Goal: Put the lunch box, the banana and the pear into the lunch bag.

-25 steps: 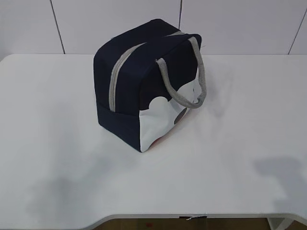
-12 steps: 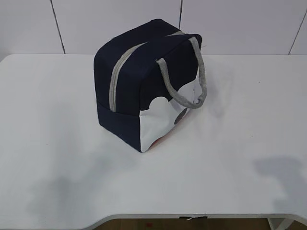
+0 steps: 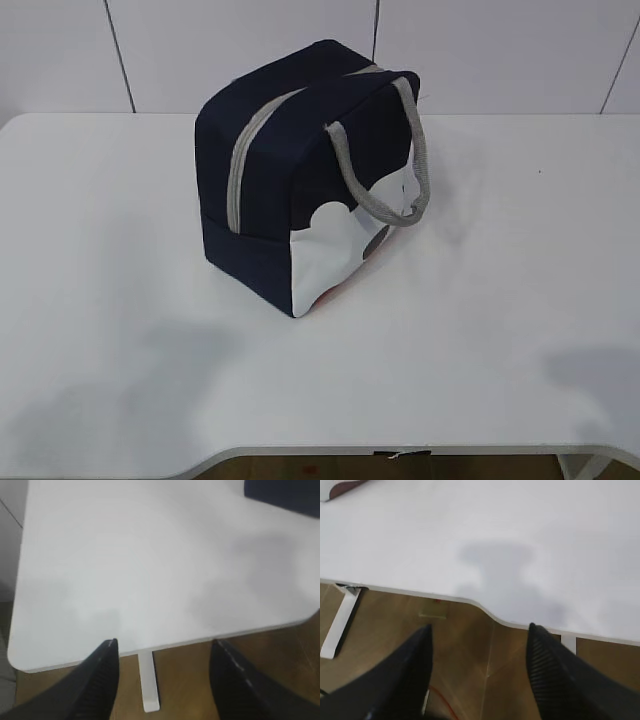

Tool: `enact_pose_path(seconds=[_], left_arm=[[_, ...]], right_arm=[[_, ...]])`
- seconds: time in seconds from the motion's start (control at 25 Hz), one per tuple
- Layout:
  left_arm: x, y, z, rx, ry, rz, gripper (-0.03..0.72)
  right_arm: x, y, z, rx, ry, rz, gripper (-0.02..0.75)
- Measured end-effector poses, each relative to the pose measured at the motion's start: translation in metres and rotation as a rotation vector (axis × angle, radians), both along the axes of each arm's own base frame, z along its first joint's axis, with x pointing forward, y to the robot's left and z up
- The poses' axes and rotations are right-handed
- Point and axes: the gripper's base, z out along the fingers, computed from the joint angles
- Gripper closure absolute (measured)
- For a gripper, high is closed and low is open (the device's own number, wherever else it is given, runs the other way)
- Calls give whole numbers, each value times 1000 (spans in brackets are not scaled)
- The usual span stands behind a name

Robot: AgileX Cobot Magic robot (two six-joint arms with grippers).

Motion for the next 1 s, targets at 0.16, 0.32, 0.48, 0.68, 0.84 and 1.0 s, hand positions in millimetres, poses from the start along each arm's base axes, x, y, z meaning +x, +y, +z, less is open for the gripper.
enact_pose_path(seconds=[0.16,0.32,0.48,0.68,0.84,1.0], left_arm=[[-18,3,1,-15,-112,75,254],[-25,4,0,-18,-142,94,254],[-25,4,0,-18,-141,96,254],[-26,4,-1,-18,-139,96,254],[-26,4,-1,-17,-139,100,254],[-26,4,-1,-16,-139,115,254]], right_arm=[[-12,-1,0,0,-84,-23,262],[-21,-1,0,0,-138,-25,262],[-23,-1,0,0,-151,-25,262],[-23,-1,0,0,-151,-25,262],[-23,-1,0,0,-151,-25,262],[-23,-1,0,0,-151,-25,262]])
